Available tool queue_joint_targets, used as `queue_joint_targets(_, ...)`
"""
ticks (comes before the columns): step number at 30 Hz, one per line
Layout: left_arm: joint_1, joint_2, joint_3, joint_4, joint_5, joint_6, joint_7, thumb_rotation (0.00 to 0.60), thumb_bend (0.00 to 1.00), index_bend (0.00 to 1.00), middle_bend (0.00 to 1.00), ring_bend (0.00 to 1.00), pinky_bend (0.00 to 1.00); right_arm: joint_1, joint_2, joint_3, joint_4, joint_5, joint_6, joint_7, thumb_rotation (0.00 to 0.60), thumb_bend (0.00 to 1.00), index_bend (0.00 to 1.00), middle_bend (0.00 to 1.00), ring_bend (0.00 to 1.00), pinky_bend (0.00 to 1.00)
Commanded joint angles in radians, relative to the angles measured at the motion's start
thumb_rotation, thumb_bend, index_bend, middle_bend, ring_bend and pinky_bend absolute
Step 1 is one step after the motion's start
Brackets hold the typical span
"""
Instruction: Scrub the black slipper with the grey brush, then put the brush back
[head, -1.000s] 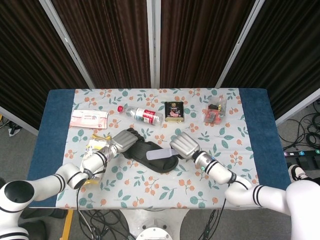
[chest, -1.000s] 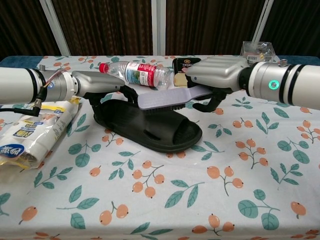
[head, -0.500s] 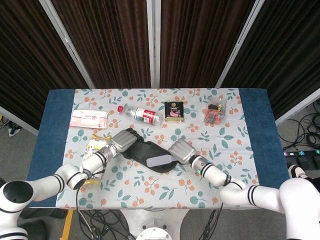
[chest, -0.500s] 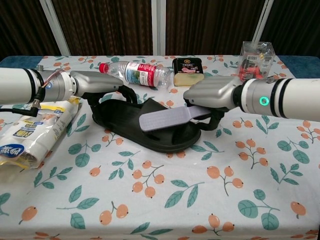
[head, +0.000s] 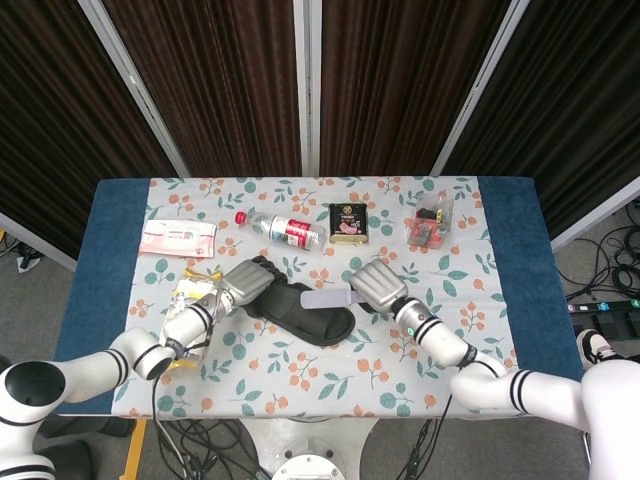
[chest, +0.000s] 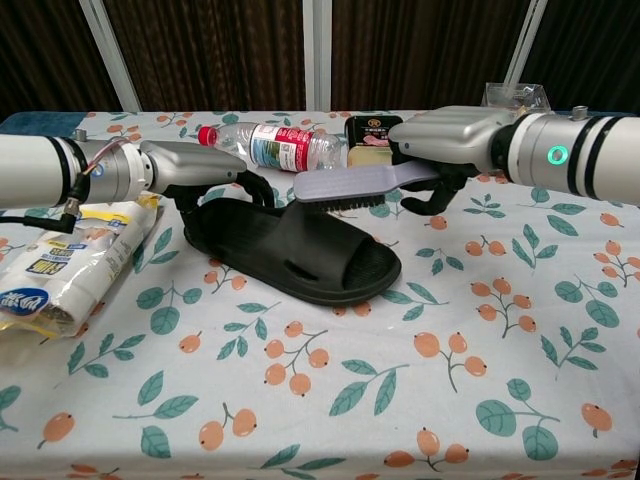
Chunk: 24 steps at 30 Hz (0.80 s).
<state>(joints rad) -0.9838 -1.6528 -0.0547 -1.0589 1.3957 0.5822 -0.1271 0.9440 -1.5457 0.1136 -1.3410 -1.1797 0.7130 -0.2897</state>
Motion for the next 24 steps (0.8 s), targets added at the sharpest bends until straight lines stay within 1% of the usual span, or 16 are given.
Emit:
queue_joint_targets(1, 0.0, 0.0, -0.001, -0.002, -0.004, 0.0, 0.005, 0.6, 0.23, 0.37, 0.4, 0.2, 0.14, 0.036, -0.076, 0.017, 0.086, 0.019, -0.038, -0.002, 0.6, 0.38, 1.0, 1.0, 1.0, 1.0)
queue_joint_targets(4, -0.001, -0.001, -0.003, -0.002, -0.008, -0.002, 0.008, 0.6, 0.23, 0.37, 0.4, 0.2, 0.14, 0.047, -0.099, 0.005, 0.112, 0.035, -0.071, -0.014, 0.6, 0.37, 1.0, 1.0, 1.0, 1.0)
queue_joint_targets(7, 0.001, -0.001, -0.001, -0.002, -0.01, -0.002, 0.009, 0.6, 0.23, 0.37, 0.4, 0.2, 0.14, 0.037, -0.078, -0.019, 0.09, 0.034, -0.089, -0.013, 0.6, 0.37, 1.0, 1.0, 1.0, 1.0)
queue_joint_targets(13, 0.007, -0.004, 0.003, 0.003, -0.009, 0.003, 0.011, 0.6, 0.23, 0.37, 0.4, 0.2, 0.14, -0.011, 0.026, -0.085, -0.022, 0.021, -0.099, 0.0, 0.6, 0.38, 1.0, 1.0, 1.0, 1.0)
queue_joint_targets(17, 0.008, -0.002, 0.002, 0.001, -0.01, 0.006, 0.015, 0.6, 0.23, 0.36, 0.39, 0.2, 0.14, -0.04, 0.094, -0.118, -0.094, 0.013, -0.087, 0.0, 0.6, 0.38, 1.0, 1.0, 1.0, 1.0)
queue_joint_targets(19, 0.008, 0.0, 0.001, -0.004, -0.01, 0.009, 0.019, 0.6, 0.23, 0.35, 0.38, 0.2, 0.14, -0.059, 0.13, -0.12, -0.132, -0.005, -0.052, 0.012, 0.6, 0.38, 1.0, 1.0, 1.0, 1.0)
queue_joint_targets(21, 0.008, 0.006, -0.001, -0.013, -0.011, 0.01, 0.024, 0.6, 0.23, 0.32, 0.36, 0.19, 0.14, -0.083, 0.169, -0.105, -0.17, -0.029, -0.003, 0.049, 0.6, 0.38, 1.0, 1.0, 1.0, 1.0)
queue_joint_targets(23, 0.009, 0.015, -0.003, -0.026, -0.014, 0.012, 0.028, 0.6, 0.23, 0.24, 0.28, 0.15, 0.14, -0.104, 0.203, -0.09, -0.19, -0.05, 0.044, 0.081, 0.6, 0.38, 1.0, 1.0, 1.0, 1.0)
queue_joint_targets(24, 0.009, 0.02, -0.005, -0.034, -0.015, 0.016, 0.03, 0.6, 0.23, 0.21, 0.25, 0.14, 0.14, -0.113, 0.219, -0.083, -0.194, -0.055, 0.063, 0.095, 0.6, 0.38, 1.0, 1.0, 1.0, 1.0)
